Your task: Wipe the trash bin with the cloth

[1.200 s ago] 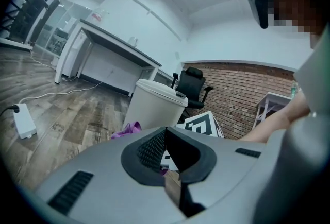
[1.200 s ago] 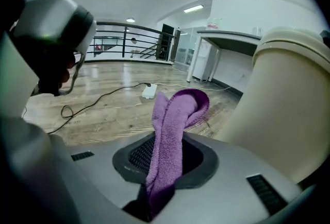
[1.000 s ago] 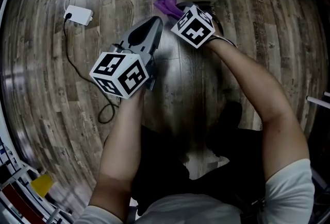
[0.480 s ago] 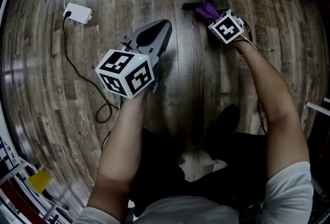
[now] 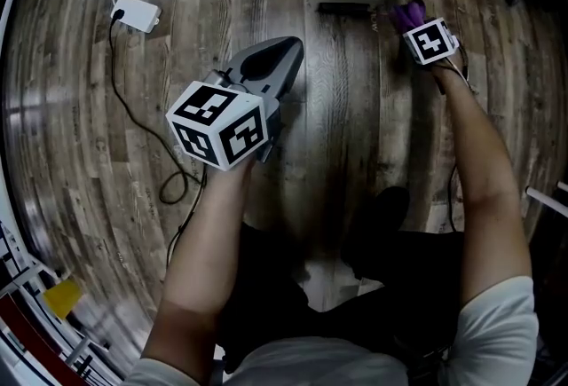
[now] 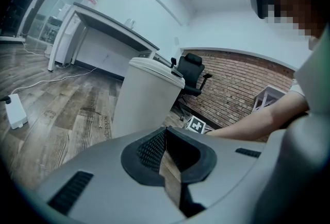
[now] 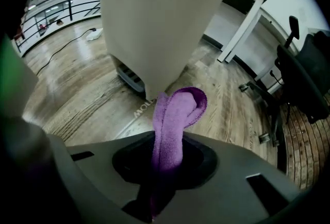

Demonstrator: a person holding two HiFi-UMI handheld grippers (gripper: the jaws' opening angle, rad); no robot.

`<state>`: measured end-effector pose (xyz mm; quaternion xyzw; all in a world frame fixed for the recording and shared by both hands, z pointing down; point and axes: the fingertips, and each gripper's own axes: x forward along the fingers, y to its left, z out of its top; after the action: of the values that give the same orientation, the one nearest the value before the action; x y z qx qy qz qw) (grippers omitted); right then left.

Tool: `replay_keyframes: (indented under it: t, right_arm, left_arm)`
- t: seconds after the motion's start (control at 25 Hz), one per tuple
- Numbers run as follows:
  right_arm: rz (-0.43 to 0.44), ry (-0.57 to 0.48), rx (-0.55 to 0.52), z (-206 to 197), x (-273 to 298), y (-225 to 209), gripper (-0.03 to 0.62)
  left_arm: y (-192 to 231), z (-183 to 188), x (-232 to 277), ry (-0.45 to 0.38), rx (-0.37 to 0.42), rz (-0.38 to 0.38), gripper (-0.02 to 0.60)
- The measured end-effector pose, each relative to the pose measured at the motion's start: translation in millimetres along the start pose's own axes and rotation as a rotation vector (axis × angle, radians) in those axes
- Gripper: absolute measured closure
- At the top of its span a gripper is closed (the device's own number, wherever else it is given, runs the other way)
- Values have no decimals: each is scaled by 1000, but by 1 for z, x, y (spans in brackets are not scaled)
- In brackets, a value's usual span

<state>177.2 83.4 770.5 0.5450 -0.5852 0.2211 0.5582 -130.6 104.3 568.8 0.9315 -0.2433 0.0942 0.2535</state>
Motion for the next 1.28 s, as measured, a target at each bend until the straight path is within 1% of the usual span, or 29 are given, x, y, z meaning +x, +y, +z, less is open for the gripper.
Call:
replay_keyframes:
  t: [0.08, 0.12, 0.16, 0.24, 0.28, 0.36, 0.4, 0.44, 0.52, 0.64, 0.76, 0.92, 1.04, 1.28]
  right_arm:
    - [-30, 2, 47, -2, 5, -9, 518]
    - [-25, -3, 68, 1, 8, -8, 518]
    - [7, -21, 88, 8, 10, 0, 517]
    - [144, -97, 114, 32, 16, 34, 518]
    - [158, -102, 104, 38, 18, 42, 518]
    - [67, -42, 53, 37, 20, 37, 518]
    - [52, -34, 30, 40, 21, 41, 517]
    - [59, -46, 10, 47, 22, 48, 518]
    - [92, -108, -33, 66, 23, 67, 518]
    - [108, -165, -72, 85, 25, 84, 519]
    - [102, -158, -66, 90, 28, 91, 519]
    - [88, -176, -74, 100, 24, 100, 519]
    - [105, -182, -98, 105, 24, 112, 519]
    - [137, -239, -141, 135, 14, 143, 517]
  left_arm:
    - [-2, -3, 2, 14, 7, -5, 578]
    - [-3, -5, 3, 21, 11, -8, 578]
    - [-4, -7, 3, 27, 14, -8, 578]
    - [-4, -10, 2, 37, 15, -7, 578]
    - [-4, -10, 1, 40, 14, -5, 578]
    - [-1, -10, 0, 42, 12, 2, 578]
    - [0, -10, -1, 41, 10, 5, 578]
    - [1, -9, -3, 41, 8, 7, 578]
    - [3, -9, -6, 40, 5, 10, 578]
    - [4, -10, -10, 39, 5, 12, 578]
    - [4, -9, -14, 40, 5, 12, 578]
    - [9, -8, -20, 33, -2, 17, 578]
    - [8, -6, -21, 24, -11, 12, 578]
    - [4, -4, -22, 21, -16, 5, 578]
